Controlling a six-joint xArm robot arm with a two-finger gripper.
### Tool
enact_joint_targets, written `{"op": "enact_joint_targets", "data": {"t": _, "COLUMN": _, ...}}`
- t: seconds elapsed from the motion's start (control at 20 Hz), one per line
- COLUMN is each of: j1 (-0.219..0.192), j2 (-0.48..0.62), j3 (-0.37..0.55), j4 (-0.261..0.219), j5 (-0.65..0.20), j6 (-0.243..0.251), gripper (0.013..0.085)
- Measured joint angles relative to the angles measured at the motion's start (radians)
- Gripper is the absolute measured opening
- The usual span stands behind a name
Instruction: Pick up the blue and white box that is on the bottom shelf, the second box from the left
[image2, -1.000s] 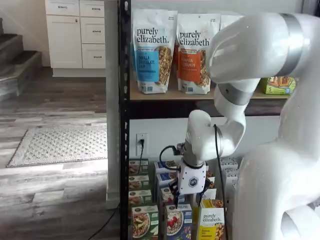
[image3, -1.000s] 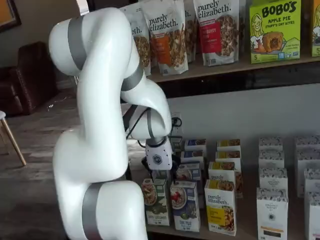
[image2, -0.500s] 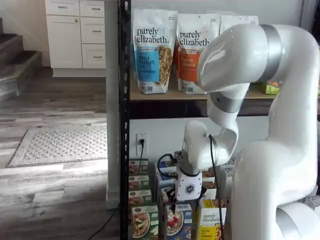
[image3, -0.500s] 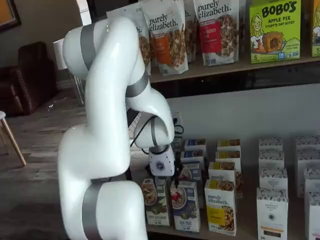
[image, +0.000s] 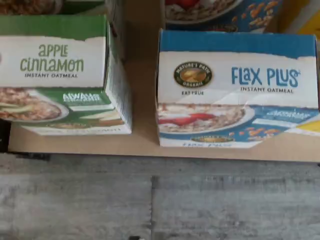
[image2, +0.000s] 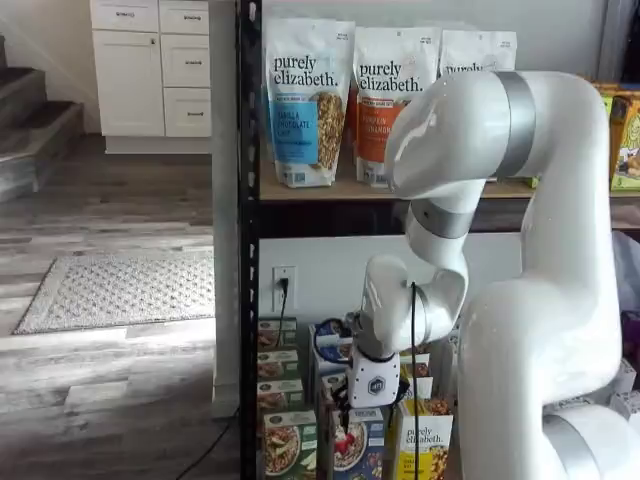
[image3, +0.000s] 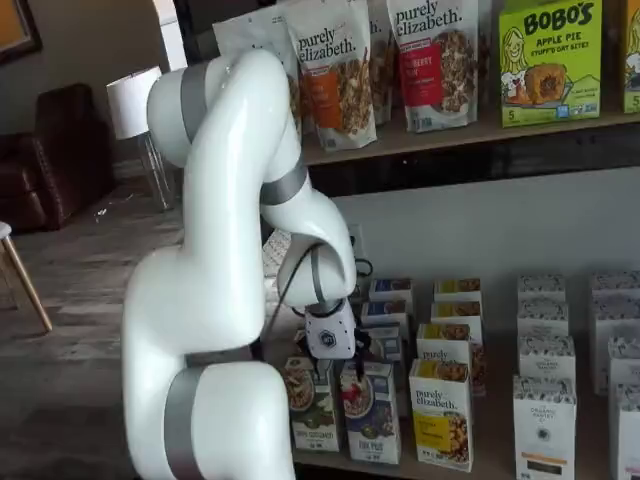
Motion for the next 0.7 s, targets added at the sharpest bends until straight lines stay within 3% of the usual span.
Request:
{"op": "enact_joint_targets", "data": {"t": 0.35, "j1": -0.007, "j2": 0.072, "j3": -0.077, "j4": 0.008, "j5": 0.001, "j6": -0.015, "gripper": 0.085}}
{"op": "enact_joint_targets", "data": {"t": 0.7, "j1": -0.026, "j2": 0.138, "j3": -0.158, "j4": -0.04, "j5": 0.018, "j6": 0.013, "gripper": 0.085}}
